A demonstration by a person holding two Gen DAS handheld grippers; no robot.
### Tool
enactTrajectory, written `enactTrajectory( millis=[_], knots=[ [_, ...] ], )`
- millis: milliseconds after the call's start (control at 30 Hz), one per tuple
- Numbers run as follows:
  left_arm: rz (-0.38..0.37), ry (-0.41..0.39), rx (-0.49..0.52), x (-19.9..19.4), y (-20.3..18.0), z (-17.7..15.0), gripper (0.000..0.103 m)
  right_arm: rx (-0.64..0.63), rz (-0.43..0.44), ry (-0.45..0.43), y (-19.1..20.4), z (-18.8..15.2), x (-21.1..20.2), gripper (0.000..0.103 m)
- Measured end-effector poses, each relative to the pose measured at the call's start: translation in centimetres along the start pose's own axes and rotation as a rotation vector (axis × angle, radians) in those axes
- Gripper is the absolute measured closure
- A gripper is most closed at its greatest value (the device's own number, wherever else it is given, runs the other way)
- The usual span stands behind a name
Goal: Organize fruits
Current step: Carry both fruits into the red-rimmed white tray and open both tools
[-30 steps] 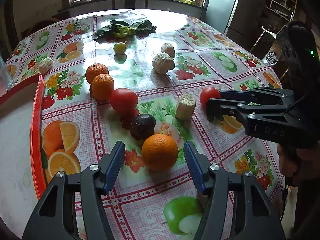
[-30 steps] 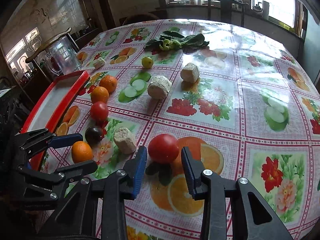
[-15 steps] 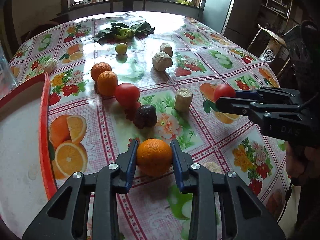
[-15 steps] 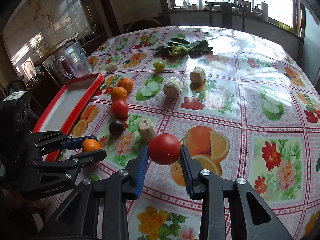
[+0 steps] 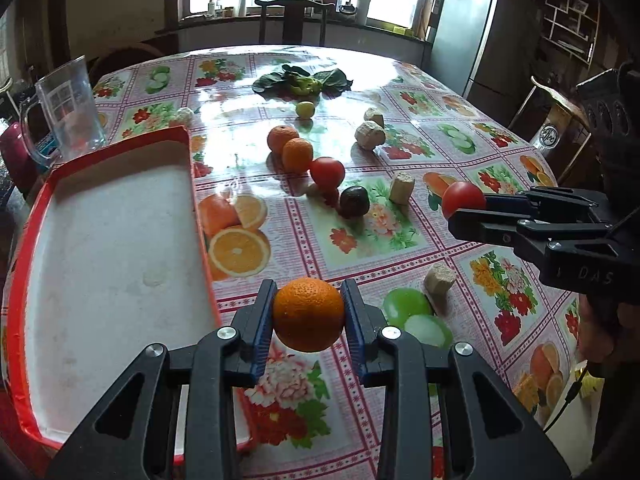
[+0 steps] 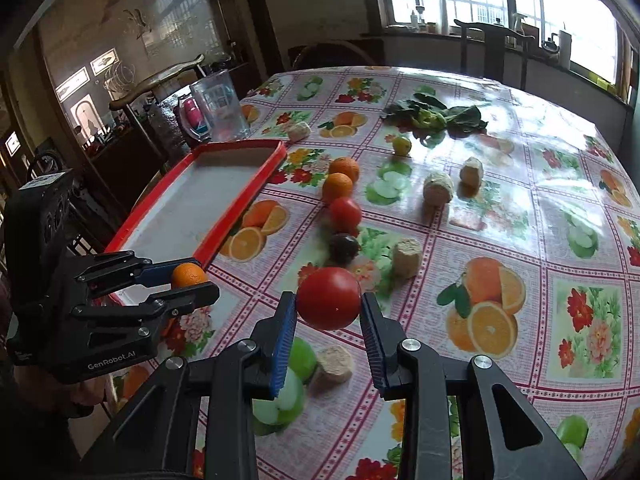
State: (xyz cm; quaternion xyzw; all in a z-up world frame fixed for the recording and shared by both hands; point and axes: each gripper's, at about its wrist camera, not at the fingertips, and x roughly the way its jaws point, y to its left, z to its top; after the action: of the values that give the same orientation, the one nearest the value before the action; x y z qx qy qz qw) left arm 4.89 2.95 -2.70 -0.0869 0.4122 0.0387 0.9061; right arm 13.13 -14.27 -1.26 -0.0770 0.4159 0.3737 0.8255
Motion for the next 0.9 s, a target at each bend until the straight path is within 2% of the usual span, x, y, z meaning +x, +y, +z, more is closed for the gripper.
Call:
enactTrajectory(
  millis=[333, 900],
  knots=[
    [0.034, -0.054, -0.053, -3.6, 3.7, -1.4, 0.073, -0.071, 0.038, 0.011, 4.8, 0.8, 0.8, 0.070],
    [0.133, -0.072, -0.190, -7.0, 12.0, -4.5, 0.073, -0.175, 0.159, 0.043, 12.9, 2.1, 3.8, 0.070]
  ],
)
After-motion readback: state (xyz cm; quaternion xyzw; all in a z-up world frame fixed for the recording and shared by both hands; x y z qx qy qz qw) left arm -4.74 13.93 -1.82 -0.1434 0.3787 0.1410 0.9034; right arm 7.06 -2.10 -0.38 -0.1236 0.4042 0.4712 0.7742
